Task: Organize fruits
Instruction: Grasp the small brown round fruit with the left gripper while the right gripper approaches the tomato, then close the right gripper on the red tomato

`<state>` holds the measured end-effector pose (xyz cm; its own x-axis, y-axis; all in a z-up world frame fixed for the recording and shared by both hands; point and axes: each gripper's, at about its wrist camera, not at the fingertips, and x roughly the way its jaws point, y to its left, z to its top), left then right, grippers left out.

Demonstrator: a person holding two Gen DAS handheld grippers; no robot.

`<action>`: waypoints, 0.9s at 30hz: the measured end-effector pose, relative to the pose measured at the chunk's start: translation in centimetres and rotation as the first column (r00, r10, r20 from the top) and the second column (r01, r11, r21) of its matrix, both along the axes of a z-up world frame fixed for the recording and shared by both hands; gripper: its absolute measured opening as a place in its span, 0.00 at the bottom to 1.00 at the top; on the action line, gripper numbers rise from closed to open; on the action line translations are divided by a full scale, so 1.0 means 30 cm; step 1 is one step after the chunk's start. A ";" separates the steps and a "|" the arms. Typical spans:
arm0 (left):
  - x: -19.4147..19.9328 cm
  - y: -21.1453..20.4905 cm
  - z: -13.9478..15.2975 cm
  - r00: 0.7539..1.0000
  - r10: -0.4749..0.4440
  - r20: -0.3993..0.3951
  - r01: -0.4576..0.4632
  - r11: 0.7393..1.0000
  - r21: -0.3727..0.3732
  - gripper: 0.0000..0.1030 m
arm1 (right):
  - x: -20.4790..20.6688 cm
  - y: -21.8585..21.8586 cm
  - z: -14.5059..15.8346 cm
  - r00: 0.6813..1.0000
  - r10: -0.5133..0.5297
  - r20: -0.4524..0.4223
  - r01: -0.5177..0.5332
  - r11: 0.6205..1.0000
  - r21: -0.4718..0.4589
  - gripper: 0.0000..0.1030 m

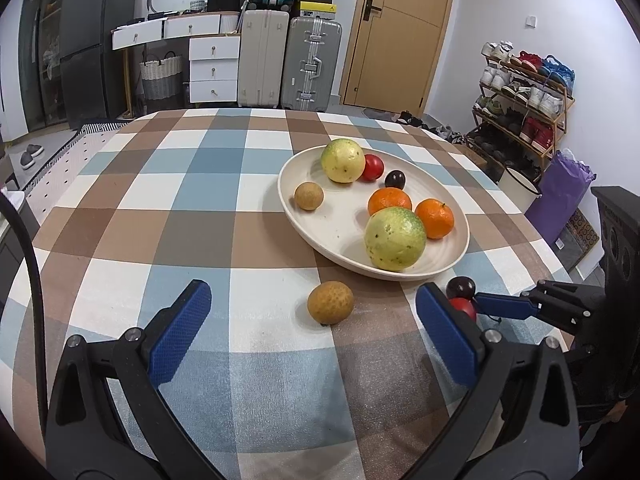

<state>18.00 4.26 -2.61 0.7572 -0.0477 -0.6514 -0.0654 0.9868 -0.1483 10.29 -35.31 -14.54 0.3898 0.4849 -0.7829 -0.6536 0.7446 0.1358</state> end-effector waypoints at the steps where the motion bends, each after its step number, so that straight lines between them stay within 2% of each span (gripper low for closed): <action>1: 0.004 0.003 -0.001 1.000 0.000 -0.003 0.000 1.000 -0.002 0.99 | 0.005 0.001 0.002 1.000 -0.005 0.000 0.005 1.000 -0.001 0.53; 4: 0.014 0.005 -0.006 1.000 -0.005 -0.018 0.005 1.000 -0.010 0.99 | 0.012 -0.001 0.012 1.000 -0.011 0.000 0.011 1.000 0.000 0.49; 9: 0.070 0.000 -0.051 0.992 -0.016 -0.123 0.014 1.000 -0.017 0.97 | 0.011 -0.007 0.008 1.000 -0.020 0.005 0.020 1.000 -0.010 0.49; 11: 0.089 -0.007 -0.069 0.987 -0.034 -0.154 0.031 0.999 -0.017 0.84 | 0.009 -0.009 0.009 1.000 -0.017 0.004 0.017 1.000 -0.009 0.48; 13: 0.106 -0.020 -0.085 0.981 -0.053 -0.184 0.052 0.999 -0.013 0.76 | 0.005 -0.012 0.015 1.000 -0.015 0.007 0.015 1.000 -0.002 0.48; 15: 0.111 -0.034 -0.088 0.980 -0.065 -0.186 0.066 0.998 0.001 0.71 | 0.000 -0.018 0.022 1.000 -0.013 0.010 0.013 1.000 0.003 0.48; 17: 0.111 -0.040 -0.089 0.980 -0.077 -0.182 0.079 0.997 0.004 0.59 | -0.005 -0.025 0.031 1.000 -0.013 0.014 0.013 1.000 0.010 0.48; 18: 0.113 -0.039 -0.089 0.980 -0.079 -0.181 0.081 0.997 0.001 0.57 | -0.008 -0.028 0.035 1.000 -0.013 0.016 0.012 1.000 0.014 0.48; 22: 0.115 -0.024 -0.087 0.981 -0.086 -0.172 0.081 0.996 -0.035 0.28 | -0.024 -0.035 0.046 1.000 -0.008 0.023 0.008 1.000 0.018 0.48; 23: 0.115 -0.018 -0.087 0.981 -0.090 -0.171 0.084 0.995 -0.047 0.25 | -0.027 -0.035 0.048 1.000 -0.007 0.023 0.006 1.000 0.017 0.48; 27: 0.104 -0.017 -0.075 0.984 -0.102 -0.146 0.095 0.994 -0.056 0.25 | -0.033 -0.035 0.048 1.000 -0.004 0.020 0.004 1.000 0.021 0.48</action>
